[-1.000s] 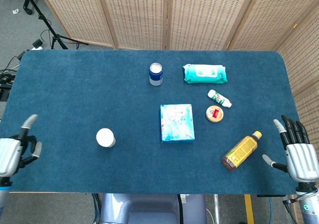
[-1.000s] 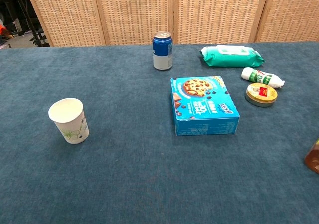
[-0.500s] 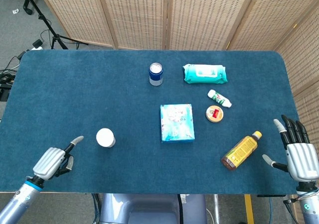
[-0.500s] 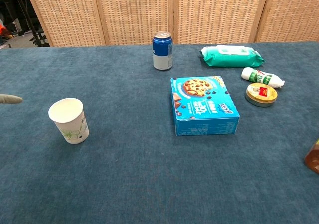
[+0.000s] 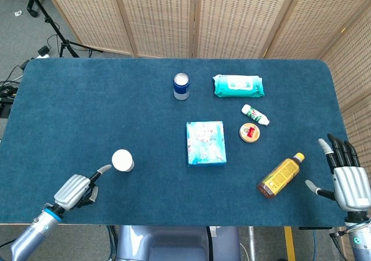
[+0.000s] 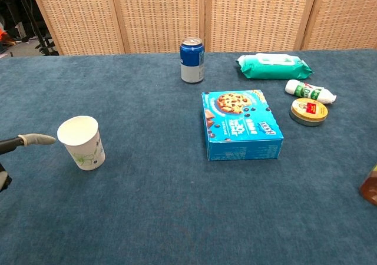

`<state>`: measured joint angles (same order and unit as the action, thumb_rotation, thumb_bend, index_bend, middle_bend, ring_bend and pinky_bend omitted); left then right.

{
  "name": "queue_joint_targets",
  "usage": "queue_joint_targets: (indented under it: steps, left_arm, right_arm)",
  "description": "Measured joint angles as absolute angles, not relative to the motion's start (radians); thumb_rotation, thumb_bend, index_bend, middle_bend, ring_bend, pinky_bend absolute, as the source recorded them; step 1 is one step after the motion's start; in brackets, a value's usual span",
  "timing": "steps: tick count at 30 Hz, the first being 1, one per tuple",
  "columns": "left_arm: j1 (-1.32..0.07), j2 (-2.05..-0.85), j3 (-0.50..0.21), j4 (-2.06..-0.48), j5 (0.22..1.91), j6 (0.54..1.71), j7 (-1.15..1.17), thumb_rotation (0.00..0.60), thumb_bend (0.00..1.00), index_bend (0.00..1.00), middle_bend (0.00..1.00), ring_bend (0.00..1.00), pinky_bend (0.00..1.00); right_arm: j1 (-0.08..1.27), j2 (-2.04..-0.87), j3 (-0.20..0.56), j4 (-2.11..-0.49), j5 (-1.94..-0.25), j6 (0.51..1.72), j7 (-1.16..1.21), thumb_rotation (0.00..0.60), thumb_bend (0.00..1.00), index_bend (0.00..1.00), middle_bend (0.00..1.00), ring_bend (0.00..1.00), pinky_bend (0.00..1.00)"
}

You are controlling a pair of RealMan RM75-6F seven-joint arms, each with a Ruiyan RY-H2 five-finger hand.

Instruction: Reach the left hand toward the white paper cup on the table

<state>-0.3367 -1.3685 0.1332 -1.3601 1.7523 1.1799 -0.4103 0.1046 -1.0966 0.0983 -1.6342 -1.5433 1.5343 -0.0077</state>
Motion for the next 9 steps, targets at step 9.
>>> queue_joint_targets:
  steps: [9]
  left_arm:
    - [-0.345, -1.381, 0.145, -1.361, 1.741, 1.188, -0.386, 0.6, 1.0, 0.0, 0.95, 1.0, 1.0]
  right_arm:
    - [0.105, -1.095, 0.098, -1.634, -1.544, 1.534, -0.004, 0.6, 0.0, 0.0, 0.0, 0.0, 0.0]
